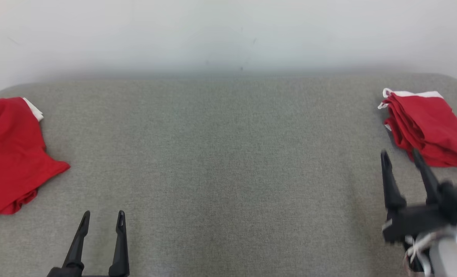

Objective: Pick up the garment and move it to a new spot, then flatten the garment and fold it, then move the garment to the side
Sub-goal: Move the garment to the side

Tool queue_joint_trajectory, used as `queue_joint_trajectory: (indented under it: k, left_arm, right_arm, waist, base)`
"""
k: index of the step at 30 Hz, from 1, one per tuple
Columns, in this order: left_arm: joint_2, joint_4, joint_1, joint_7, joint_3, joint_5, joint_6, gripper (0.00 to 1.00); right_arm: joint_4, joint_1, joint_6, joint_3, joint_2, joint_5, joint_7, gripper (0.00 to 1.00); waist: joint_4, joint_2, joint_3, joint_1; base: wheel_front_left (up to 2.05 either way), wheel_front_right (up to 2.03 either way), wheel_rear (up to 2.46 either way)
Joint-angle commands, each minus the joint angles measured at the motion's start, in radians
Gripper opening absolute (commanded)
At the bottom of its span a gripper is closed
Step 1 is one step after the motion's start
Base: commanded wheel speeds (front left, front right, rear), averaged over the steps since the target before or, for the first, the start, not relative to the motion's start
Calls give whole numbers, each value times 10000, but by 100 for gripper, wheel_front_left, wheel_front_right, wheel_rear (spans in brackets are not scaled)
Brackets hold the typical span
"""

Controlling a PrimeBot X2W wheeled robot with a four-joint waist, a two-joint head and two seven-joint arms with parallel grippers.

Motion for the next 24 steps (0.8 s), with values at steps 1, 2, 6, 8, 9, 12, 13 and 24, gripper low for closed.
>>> queue_joint_trajectory:
  k: [1, 2, 6, 8, 9, 12, 13, 24]
  left_arm:
    - [-7, 76, 176, -30, 73, 92, -43, 100]
    - [-4, 94, 192, -30, 110, 78, -47, 100]
    - [-4, 184, 329, -30, 160, 67, -54, 100]
    - [-6, 245, 394, -30, 176, 76, -57, 100]
    - [-6, 322, 436, -30, 196, 146, -63, 100]
    - [-5, 462, 525, -30, 216, 166, -76, 100]
    - [-5, 462, 525, -30, 216, 166, -76, 100]
    - [-6, 962, 754, -30, 238, 129, -90, 100]
  right_arm:
    - [-498, 676, -28, -364, 383, -223, -2, 100]
    - [-850, 1057, -28, -623, 676, -371, 0, 100]
    - [-2014, 2501, -27, -1050, 1715, -1094, -2, 100]
    - [-2196, 2808, -27, -1081, 1911, -1204, 0, 100]
    - [-2491, 3243, -28, -1103, 2187, -1380, -1, 100]
    - [-2758, 3700, -27, -970, 2461, -1603, -2, 100]
    - [-2758, 3700, -27, -970, 2461, -1603, -2, 100]
    - [-2564, 4117, -27, -601, 2654, -1730, -3, 100]
  waist:
    - [122, 2, -225, 3]
    - [133, 2, -275, 3]
    - [182, 2, -519, 3]
    - [186, 2, -580, 3]
    - [175, 2, -686, 3]
    - [174, 2, -821, 3]
    - [174, 2, -821, 3]
    - [299, 2, -1086, 3]
  base:
    - [0, 0, 0]
    - [0, 0, 0]
    - [0, 0, 0]
    - [0, 0, 0]
    - [0, 0, 0]
    - [0, 0, 0]
    - [0, 0, 0]
    - [0, 0, 0]
